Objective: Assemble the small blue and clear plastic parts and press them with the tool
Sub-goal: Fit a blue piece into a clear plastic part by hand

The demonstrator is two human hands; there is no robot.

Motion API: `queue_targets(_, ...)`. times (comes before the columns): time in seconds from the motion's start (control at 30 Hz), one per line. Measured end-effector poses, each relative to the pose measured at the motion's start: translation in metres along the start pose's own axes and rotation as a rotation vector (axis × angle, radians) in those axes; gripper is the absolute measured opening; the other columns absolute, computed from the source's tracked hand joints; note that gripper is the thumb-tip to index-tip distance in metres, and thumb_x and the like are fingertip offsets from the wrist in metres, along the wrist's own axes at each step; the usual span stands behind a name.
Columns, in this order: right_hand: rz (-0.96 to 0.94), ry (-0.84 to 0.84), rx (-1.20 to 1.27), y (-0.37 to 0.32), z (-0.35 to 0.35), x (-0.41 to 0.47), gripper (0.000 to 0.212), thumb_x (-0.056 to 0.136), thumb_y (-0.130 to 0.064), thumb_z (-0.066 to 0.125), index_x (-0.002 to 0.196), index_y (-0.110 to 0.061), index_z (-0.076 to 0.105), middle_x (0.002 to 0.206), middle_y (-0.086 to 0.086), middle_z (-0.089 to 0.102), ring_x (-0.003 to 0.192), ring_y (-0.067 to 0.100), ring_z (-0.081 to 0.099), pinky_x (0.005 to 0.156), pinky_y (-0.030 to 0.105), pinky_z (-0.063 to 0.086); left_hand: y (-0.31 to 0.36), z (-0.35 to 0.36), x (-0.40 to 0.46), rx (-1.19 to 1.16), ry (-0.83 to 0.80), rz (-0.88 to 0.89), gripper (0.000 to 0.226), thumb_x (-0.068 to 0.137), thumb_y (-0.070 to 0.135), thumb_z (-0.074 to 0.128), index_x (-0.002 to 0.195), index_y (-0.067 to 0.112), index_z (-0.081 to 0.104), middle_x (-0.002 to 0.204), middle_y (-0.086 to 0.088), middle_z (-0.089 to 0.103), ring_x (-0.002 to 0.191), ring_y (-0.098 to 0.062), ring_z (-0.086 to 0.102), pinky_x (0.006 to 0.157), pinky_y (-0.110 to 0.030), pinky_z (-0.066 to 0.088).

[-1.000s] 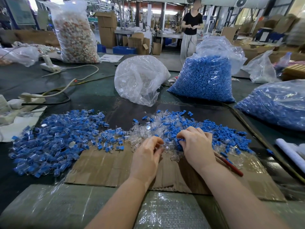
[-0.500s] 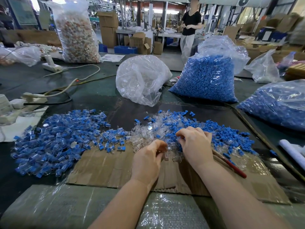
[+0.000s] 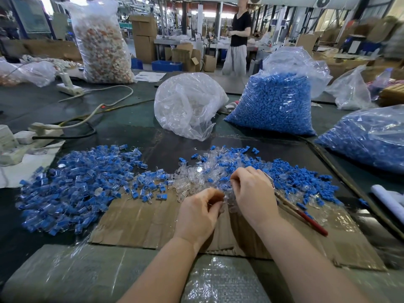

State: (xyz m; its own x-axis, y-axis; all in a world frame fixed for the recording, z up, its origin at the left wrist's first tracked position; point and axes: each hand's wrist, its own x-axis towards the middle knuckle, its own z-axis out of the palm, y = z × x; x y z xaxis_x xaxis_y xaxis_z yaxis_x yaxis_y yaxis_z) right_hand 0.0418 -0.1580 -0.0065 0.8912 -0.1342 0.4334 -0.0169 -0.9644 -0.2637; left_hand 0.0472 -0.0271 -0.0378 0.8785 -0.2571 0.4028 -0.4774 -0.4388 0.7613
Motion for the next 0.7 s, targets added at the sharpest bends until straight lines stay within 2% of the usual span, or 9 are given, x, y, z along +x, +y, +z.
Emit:
queue_targets(0.1, 0.026, 0.039, 0.148, -0.001, -0.006, -0.018, 0.008, 0.093, -0.02, 0.053, 0.089, -0.016, 0.058, 0.081, -0.005, 0.057, 0.075, 0.011, 0.053, 0.072, 0.024, 0.046, -0.001, 0.0, 0.0, -0.025, -0.012, -0.003, 0.024, 0.082, 0.008, 0.069, 0.103, 0.019, 0.07, 0.091, 0.014, 0.068, 0.082, 0.004, 0.061, 0.08, -0.004, 0.044)
queue_targets(0.23, 0.097, 0.099, 0.276, 0.0, -0.006, -0.04, 0.008, 0.09, -0.014, 0.059, 0.081, -0.013, 0.059, 0.07, -0.006, 0.057, 0.065, 0.015, 0.055, 0.064, 0.029, 0.044, 0.0, 0.0, 0.001, -0.034, -0.032, 0.014, 0.027, 0.082, 0.004, 0.067, 0.106, 0.017, 0.068, 0.089, 0.024, 0.054, 0.083, 0.003, 0.057, 0.08, -0.007, 0.043)
queue_targets(0.3, 0.116, 0.122, 0.331, 0.001, -0.003, -0.047, 0.007, 0.089, -0.013, 0.06, 0.081, -0.014, 0.06, 0.069, -0.007, 0.058, 0.065, 0.014, 0.054, 0.064, 0.027, 0.041, -0.001, 0.001, 0.003, -0.009, -0.061, -0.019, 0.024, 0.084, 0.006, 0.065, 0.106, 0.016, 0.068, 0.087, 0.021, 0.05, 0.084, -0.002, 0.056, 0.082, -0.011, 0.044)
queue_targets(0.4, 0.1, 0.143, 0.388, 0.001, 0.001, -0.053, 0.007, 0.089, -0.013, 0.06, 0.083, -0.016, 0.059, 0.074, -0.007, 0.058, 0.07, 0.012, 0.053, 0.065, 0.023, 0.039, -0.003, 0.0, 0.004, -0.017, -0.063, -0.064, 0.016, 0.084, 0.009, 0.066, 0.091, 0.023, 0.068, 0.085, 0.017, 0.054, 0.082, -0.003, 0.056, 0.079, -0.011, 0.044)
queue_targets(0.47, 0.088, 0.163, 0.399, 0.0, 0.002, -0.054, 0.01, 0.088, -0.013, 0.061, 0.082, -0.019, 0.057, 0.076, -0.01, 0.055, 0.073, 0.009, 0.05, 0.067, 0.019, 0.036, -0.003, 0.0, 0.004, -0.068, -0.068, -0.099, 0.023, 0.084, 0.009, 0.066, 0.08, 0.031, 0.061, 0.082, 0.014, 0.06, 0.077, 0.001, 0.057, 0.074, -0.009, 0.044)
queue_targets(0.53, 0.079, 0.172, 0.394, -0.001, 0.004, -0.055, 0.011, 0.088, -0.012, 0.062, 0.082, -0.02, 0.056, 0.076, -0.011, 0.052, 0.074, 0.007, 0.047, 0.068, 0.017, 0.032, -0.003, -0.001, 0.004, -0.124, -0.084, -0.138, 0.027, 0.084, 0.01, 0.066, 0.076, 0.034, 0.059, 0.077, 0.011, 0.064, 0.074, -0.002, 0.06, 0.072, -0.014, 0.048)
queue_targets(0.6, 0.076, 0.163, 0.389, -0.001, 0.005, -0.056, 0.01, 0.087, -0.012, 0.063, 0.082, -0.019, 0.058, 0.076, -0.011, 0.053, 0.074, 0.008, 0.047, 0.07, 0.021, 0.034, -0.002, -0.001, 0.004, -0.16, -0.091, -0.163, 0.027, 0.084, 0.009, 0.066, 0.076, 0.034, 0.06, 0.074, 0.01, 0.065, 0.073, -0.004, 0.061, 0.072, -0.019, 0.051)
queue_targets(0.7, 0.075, 0.13, 0.374, -0.001, 0.006, -0.057, 0.008, 0.087, -0.013, 0.063, 0.081, -0.016, 0.06, 0.076, -0.009, 0.055, 0.074, 0.013, 0.05, 0.073, 0.032, 0.04, -0.001, -0.003, 0.005, -0.228, -0.092, -0.189, 0.024, 0.084, 0.006, 0.066, 0.077, 0.029, 0.062, 0.073, 0.007, 0.066, 0.068, -0.001, 0.061, 0.067, -0.015, 0.05)
